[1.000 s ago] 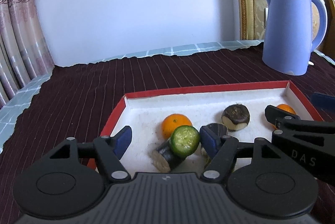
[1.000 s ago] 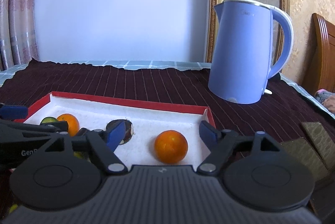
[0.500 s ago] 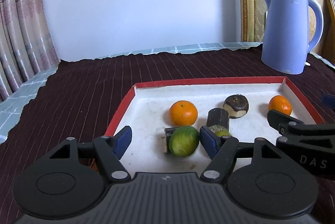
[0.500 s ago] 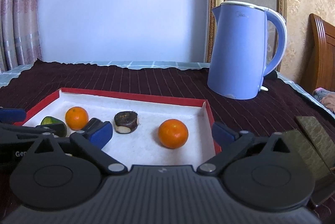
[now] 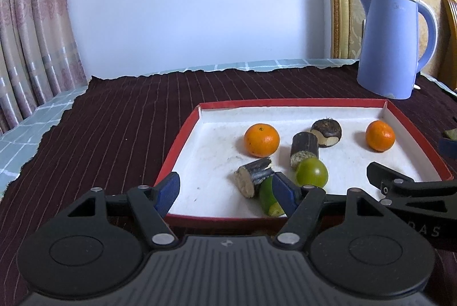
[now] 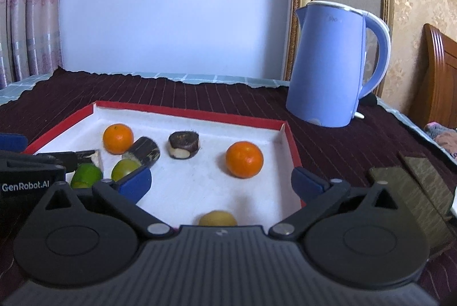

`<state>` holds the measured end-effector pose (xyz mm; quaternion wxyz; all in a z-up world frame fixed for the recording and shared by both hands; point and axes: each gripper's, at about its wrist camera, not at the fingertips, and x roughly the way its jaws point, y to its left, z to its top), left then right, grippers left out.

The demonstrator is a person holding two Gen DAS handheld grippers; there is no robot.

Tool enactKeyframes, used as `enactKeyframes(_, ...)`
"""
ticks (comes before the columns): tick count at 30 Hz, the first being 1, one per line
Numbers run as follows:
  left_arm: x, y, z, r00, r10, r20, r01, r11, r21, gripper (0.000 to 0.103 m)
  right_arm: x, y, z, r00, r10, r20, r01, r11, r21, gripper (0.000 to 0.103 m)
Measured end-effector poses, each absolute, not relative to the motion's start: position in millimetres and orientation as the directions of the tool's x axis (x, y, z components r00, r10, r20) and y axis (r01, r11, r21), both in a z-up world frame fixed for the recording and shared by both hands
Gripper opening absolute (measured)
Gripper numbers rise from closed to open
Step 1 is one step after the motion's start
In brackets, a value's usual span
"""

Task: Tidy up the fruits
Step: 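Withdraw both open tools from the tray toward the fruits beside it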

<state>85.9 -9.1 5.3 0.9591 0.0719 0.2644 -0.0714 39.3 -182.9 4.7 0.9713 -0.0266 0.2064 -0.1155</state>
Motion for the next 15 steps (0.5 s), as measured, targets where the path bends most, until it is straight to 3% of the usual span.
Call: enactKeyframes(15,74,11,-1,0.846,-0.112,-0.521,0.171,0.983,0.067,0.071,13,-167,2,0.904,-0.184,-0.386,0.170,0.983,-0.071,0.103)
